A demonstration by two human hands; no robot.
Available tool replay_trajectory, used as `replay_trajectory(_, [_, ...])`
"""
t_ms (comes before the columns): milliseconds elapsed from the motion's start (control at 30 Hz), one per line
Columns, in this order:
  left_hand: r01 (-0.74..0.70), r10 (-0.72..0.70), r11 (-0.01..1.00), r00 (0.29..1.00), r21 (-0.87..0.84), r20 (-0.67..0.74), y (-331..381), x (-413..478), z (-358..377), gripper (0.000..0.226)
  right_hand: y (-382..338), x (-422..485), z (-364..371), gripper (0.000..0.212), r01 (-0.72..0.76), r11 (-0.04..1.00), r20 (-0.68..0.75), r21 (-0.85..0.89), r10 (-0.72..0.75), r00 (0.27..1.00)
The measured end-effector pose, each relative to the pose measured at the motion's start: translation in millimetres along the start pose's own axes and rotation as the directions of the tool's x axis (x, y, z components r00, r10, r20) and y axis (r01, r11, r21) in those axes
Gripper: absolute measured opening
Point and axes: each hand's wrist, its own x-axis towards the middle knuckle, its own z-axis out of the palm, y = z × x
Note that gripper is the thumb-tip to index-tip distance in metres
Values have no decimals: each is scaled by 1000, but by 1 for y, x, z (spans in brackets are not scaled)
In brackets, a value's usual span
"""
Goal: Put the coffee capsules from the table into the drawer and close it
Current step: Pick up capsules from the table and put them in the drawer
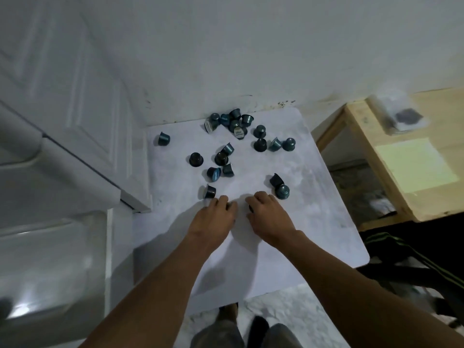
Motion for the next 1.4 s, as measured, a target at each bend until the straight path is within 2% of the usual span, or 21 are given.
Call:
replay_trajectory(100, [24, -22, 999, 999, -44, 39, -4, 6, 7, 34, 4, 7, 4, 29, 22, 1000, -11, 12, -21, 1000])
replay_trajectory(233, [-34, 34, 999, 999, -12, -22, -3, 10, 9, 30, 6, 9, -4, 30, 42, 999, -14, 23, -42, 999])
replay_trajectory(333, [2, -18, 991, 993, -134, -116, 4, 4, -1, 36, 7, 3, -17, 37, 43, 999, 4, 22, -43, 999])
replay_trajectory(433, [60, -98, 976, 980, -210, -174, 15, -9, -11, 23, 5, -8, -35, 40, 72, 997, -31, -5, -73, 997])
replay_trajectory(500, [146, -224, 934, 950, -326, -217, 27, -23, -26, 23, 5, -17, -47, 39, 114, 993, -57, -8, -115, 992])
replay_trajectory(600, [275, -373, 877, 906, -394, -198, 47, -50, -48, 29, 1, -35, -60, 38, 180, 984, -84, 0, -180, 980])
replay_trajectory(800, [365, -515, 842, 763, -398, -390, 63, -114, -82, 26, -29, -81, -89, 37, 313, 949, -188, 27, -302, 934])
replay_trajectory(1033, [459, -680, 730, 563, -506, -470, 54, -191, -113, 28, -99, -119, -111, 47, 499, 866, -262, 23, -477, 839])
replay_trajectory(1100, [479, -704, 708, 540, -519, -461, 48, -212, -118, 37, -122, -129, -111, 47, 542, 840, -292, 1, -519, 804])
replay_trajectory(1200, [497, -715, 698, 520, -516, -467, 33, -249, -123, 34, -162, -141, -105, 45, 580, 814, -312, -32, -560, 768])
replay_trajectory(1333, [524, -729, 684, 480, -508, -488, -21, -336, -125, 38, -257, -166, -76, 34, 605, 796, -301, -16, -580, 757])
replay_trajectory(1400, [520, -733, 680, 483, -516, -479, -32, -348, -125, 39, -272, -169, -71, 35, 607, 795, -290, 6, -579, 762])
